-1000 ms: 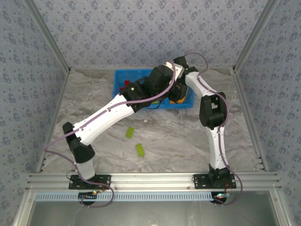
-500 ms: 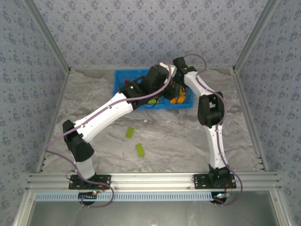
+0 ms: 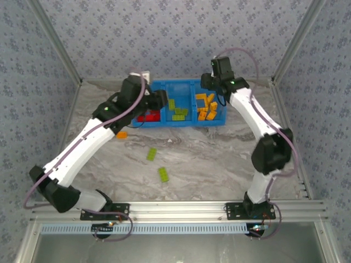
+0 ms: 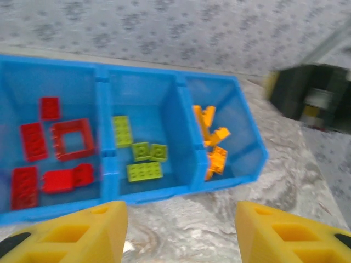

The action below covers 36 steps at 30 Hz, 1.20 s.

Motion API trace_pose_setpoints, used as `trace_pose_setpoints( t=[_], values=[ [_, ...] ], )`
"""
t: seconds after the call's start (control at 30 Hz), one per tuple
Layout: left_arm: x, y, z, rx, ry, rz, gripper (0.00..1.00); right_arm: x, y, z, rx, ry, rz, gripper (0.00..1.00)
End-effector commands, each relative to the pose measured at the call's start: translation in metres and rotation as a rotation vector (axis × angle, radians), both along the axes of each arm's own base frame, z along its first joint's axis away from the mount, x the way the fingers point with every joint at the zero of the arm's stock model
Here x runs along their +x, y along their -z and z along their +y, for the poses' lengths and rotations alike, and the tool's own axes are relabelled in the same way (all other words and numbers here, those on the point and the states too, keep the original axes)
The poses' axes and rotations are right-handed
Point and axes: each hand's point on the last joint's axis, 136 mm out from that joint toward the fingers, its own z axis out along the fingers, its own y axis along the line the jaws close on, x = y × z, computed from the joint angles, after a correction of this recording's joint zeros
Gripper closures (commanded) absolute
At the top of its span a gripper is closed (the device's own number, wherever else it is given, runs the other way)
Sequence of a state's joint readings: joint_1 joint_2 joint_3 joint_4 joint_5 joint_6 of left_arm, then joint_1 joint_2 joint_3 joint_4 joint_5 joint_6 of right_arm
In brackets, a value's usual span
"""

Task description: Sort the legos into containers by color

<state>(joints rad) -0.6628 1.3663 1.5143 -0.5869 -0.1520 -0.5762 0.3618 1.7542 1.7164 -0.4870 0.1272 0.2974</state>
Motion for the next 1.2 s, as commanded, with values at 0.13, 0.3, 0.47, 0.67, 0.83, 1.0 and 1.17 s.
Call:
trace_pose_setpoints(
  t=[0.13,0.3,0.47,0.67,0.83,1.0,1.17],
  values=[
    [-0.028,0.085,0.050,0.124,-0.092,0.279,0.46,-0.104,-0.036,0.062,0.093,-0.345,-0.152,0.44],
    [-0.055,0.175,0.060,0.266,-0.054,0.490,0.46,-0.213,-0.019,0.103,0.121,-0.642,-0.146,0.41],
    [-0.070,0.232,0.058,0.335,-0.001,0.583,0.43,-0.293,-0.001,0.114,0.161,-0.774,-0.117,0.36],
    [-0.076,0.274,0.048,0.480,0.067,0.641,0.42,-0.334,0.022,0.112,0.126,-0.785,-0.076,0.24],
    [-0.069,0.289,0.041,0.504,0.107,0.629,0.39,-0.348,0.018,0.117,0.136,-0.818,-0.089,0.21],
    [-0.067,0.305,0.038,0.520,0.121,0.663,0.39,-0.350,0.014,0.120,0.153,-0.819,-0.088,0.20],
    [-0.067,0.315,0.038,0.525,0.121,0.683,0.41,-0.350,0.011,0.120,0.154,-0.810,-0.089,0.21]
  ],
)
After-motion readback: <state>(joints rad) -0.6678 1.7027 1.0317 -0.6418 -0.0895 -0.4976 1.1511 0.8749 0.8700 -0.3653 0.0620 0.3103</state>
